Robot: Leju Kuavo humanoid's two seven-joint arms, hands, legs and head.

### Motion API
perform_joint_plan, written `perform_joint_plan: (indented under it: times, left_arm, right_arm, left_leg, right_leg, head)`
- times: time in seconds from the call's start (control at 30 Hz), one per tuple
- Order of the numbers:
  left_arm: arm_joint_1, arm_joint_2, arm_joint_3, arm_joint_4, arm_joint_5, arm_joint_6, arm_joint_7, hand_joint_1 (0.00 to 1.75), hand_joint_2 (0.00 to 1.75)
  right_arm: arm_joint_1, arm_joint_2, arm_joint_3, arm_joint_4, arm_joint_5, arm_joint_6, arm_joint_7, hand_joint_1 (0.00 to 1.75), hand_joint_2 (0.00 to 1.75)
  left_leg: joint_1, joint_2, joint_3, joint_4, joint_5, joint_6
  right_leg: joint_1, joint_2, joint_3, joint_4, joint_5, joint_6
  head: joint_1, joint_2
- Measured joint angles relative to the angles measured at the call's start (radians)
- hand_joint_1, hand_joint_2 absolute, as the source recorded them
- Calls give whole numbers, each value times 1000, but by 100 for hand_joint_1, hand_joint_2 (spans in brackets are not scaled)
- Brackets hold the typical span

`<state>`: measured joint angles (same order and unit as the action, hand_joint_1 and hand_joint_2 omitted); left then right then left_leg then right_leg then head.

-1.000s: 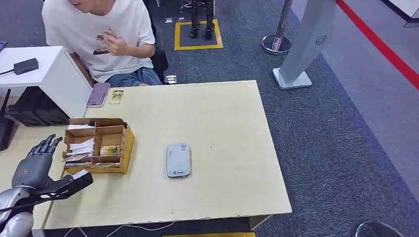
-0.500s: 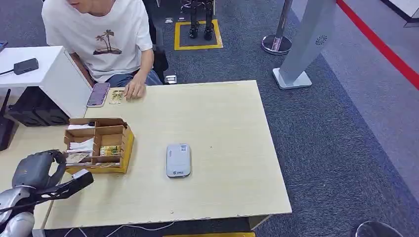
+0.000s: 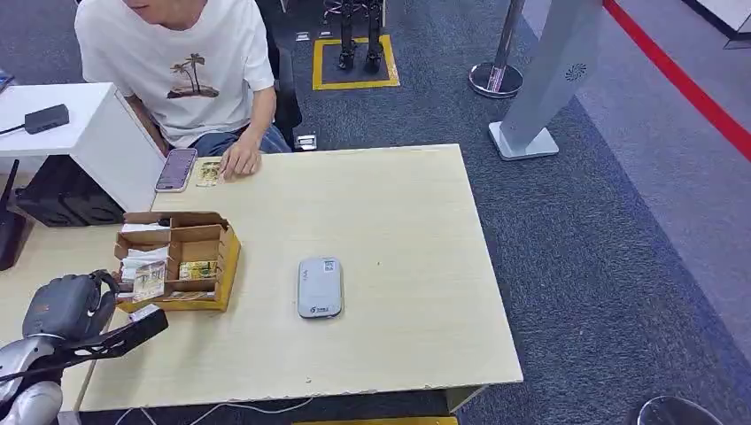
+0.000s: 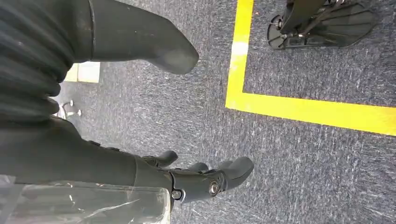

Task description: Pass the card to the sensor for recognition and then transmit it.

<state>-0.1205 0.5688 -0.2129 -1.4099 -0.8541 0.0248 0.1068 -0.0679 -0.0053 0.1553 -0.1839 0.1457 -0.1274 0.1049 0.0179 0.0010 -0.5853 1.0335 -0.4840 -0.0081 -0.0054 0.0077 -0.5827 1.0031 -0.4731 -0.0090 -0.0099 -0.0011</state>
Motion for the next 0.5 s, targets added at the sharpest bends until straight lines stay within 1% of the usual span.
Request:
perform_joint_plan:
  times: [0.17, 0.3, 0.4, 0.43, 0.5]
  left_arm:
    - [2, 0, 1, 0, 2, 1, -1, 175, 175]
    - [3, 0, 2, 0, 4, 17, -17, 175, 175]
    - [3, 0, 2, 0, 3, 19, -17, 175, 175]
    - [3, 0, 2, 0, 3, 19, -17, 2, 175]
    - [3, 0, 2, 0, 3, 19, -17, 0, 175]
  right_arm:
    - [0, 0, -3, 0, 1, 0, 0, 0, 175]
    - [0, 0, -5, 0, 1, 0, 0, 0, 175]
    - [0, 0, -8, 0, 2, 0, 0, 0, 175]
    - [0, 0, -10, 0, 2, 0, 0, 0, 175]
    - [0, 0, -11, 0, 8, 0, 0, 0, 175]
  left_leg:
    - [0, 0, 0, 0, 0, 0]
    - [0, 0, 0, 0, 0, 0]
    - [0, 0, 0, 0, 0, 0]
    - [0, 0, 0, 0, 0, 0]
    - [0, 0, 0, 0, 0, 0]
  right_leg:
    - [0, 0, 0, 0, 0, 0]
    - [0, 0, 0, 0, 0, 0]
    - [0, 0, 0, 0, 0, 0]
    - [0, 0, 0, 0, 0, 0]
    - [0, 0, 0, 0, 0, 0]
  head:
    - [0, 0]
    - [0, 0]
    - [0, 0]
    - [0, 0]
    - [0, 0]
